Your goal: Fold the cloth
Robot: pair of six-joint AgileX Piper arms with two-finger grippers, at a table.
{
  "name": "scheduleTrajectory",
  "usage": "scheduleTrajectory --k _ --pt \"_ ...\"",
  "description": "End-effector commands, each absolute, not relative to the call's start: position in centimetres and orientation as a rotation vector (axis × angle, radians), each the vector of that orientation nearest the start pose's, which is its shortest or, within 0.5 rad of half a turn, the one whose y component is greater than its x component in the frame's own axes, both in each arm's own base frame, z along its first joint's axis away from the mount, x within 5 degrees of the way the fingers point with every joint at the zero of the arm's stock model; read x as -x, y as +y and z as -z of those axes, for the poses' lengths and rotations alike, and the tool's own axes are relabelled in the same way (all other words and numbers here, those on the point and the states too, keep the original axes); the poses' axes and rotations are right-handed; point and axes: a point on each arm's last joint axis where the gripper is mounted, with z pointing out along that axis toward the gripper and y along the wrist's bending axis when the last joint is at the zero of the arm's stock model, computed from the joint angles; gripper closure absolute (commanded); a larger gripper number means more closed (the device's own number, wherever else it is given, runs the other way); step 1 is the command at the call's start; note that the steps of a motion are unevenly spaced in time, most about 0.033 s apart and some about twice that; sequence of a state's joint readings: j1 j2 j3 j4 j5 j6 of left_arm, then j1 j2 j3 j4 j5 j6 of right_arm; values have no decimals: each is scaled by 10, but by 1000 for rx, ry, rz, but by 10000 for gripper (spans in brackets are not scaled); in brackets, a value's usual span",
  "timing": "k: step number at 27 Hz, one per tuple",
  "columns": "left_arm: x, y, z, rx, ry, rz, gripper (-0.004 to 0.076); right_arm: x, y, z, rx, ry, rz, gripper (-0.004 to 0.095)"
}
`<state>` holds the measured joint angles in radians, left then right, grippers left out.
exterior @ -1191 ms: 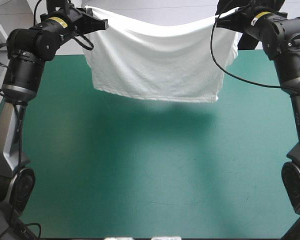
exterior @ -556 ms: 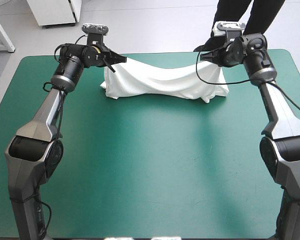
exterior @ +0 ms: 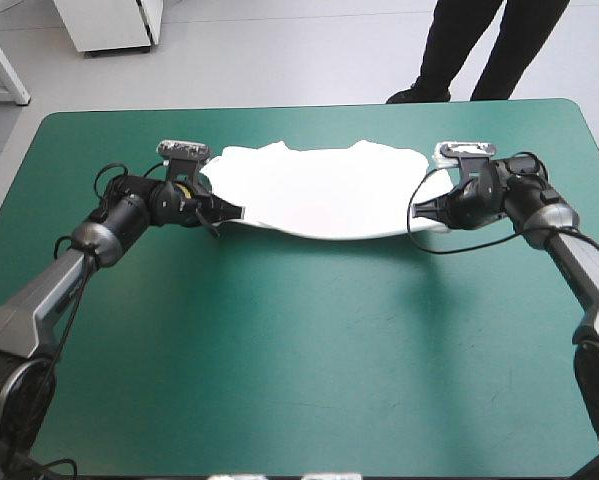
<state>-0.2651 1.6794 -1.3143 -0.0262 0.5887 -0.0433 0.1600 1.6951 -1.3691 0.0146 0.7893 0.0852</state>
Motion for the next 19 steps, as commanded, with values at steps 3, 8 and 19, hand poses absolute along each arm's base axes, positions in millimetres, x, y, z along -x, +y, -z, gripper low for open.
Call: scheduleTrajectory --k 3,8,19 --pt "-308 -93 -284 -201 2410 243 734 -323 55 -291 95 2568 -126 925" --pt "-267 -87 -260 -173 2511 288 734 -287 53 -274 70 2631 -169 925" --pt "-205 -91 -224 -281 2757 302 733 -227 54 -248 68 2755 -267 925"
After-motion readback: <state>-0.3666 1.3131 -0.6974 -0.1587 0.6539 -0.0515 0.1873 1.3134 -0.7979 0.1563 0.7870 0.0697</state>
